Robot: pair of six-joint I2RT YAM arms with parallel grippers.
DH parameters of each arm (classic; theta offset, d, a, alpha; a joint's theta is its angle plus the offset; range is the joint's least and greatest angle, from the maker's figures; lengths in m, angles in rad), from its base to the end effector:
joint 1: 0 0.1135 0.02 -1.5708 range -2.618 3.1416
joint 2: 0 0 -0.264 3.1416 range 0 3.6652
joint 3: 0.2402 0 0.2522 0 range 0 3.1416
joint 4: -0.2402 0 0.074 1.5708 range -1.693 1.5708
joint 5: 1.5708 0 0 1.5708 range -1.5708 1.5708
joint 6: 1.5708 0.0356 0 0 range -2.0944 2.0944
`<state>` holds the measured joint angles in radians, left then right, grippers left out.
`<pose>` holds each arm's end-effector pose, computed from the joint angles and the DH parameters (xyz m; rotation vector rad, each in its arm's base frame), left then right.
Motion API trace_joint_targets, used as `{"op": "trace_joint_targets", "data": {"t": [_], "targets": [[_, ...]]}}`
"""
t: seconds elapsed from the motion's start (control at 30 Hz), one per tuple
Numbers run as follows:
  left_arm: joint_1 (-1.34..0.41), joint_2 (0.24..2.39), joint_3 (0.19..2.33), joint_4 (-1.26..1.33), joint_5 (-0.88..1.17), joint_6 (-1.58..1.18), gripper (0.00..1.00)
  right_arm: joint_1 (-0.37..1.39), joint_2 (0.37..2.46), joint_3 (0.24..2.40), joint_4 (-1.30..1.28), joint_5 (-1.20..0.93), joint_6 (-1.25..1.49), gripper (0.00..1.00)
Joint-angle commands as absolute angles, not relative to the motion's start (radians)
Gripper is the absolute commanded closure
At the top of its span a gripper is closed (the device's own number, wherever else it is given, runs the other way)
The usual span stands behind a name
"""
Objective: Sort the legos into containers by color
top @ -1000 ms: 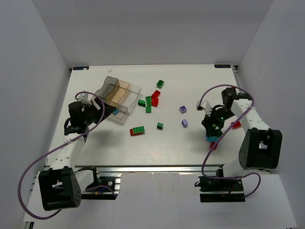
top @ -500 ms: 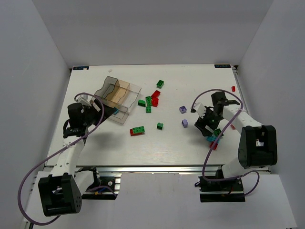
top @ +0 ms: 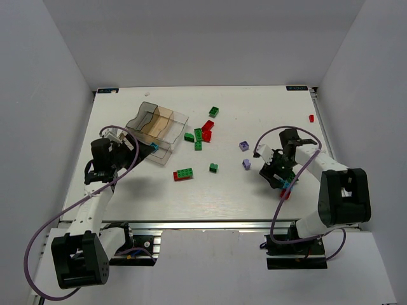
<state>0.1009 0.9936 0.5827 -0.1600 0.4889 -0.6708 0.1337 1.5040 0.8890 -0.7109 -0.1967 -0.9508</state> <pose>0.2138 0.0048 0.2349 -0.5421 2.1194 -0.8517 0.2602 0.0420 0.1789 -1.4937 2.4125 0.1182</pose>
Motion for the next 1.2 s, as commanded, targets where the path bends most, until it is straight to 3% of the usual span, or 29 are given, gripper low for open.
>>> {"op": "trace_joint_targets", "data": {"t": [0.0, 0.4, 0.5, 0.9, 1.0, 1.17], "targets": [[0.095, 0.992, 0.595, -0.170, 0.485, -0.653, 0.10, 0.144, 1.457, 0.865, -0.732, -0.198, -0.969, 0.18], [0.095, 0.980, 0.584, -0.181, 0.479, -0.649, 0.11, 0.147, 1.440, 0.795, -0.686, -0.091, -0.971, 0.26], [0.095, 0.977, 0.586, -0.186, 0.477, -0.649, 0.10, 0.147, 1.457, 0.802, -0.686, -0.095, -0.969, 0.32], [0.095, 0.916, 0.624, -0.222, 0.442, -0.652, 0.11, 0.160, 1.506, 0.937, -0.710, -0.308, -1.026, 0.75], [0.095, 0.879, 0.623, -0.219, 0.430, -0.676, 0.11, 0.201, 1.555, 1.073, -0.700, -0.395, -1.002, 0.82], [0.095, 0.828, 0.611, -0.209, 0.407, -0.730, 0.11, 0.302, 1.686, 1.331, -0.674, -0.604, -0.947, 0.84]]}}
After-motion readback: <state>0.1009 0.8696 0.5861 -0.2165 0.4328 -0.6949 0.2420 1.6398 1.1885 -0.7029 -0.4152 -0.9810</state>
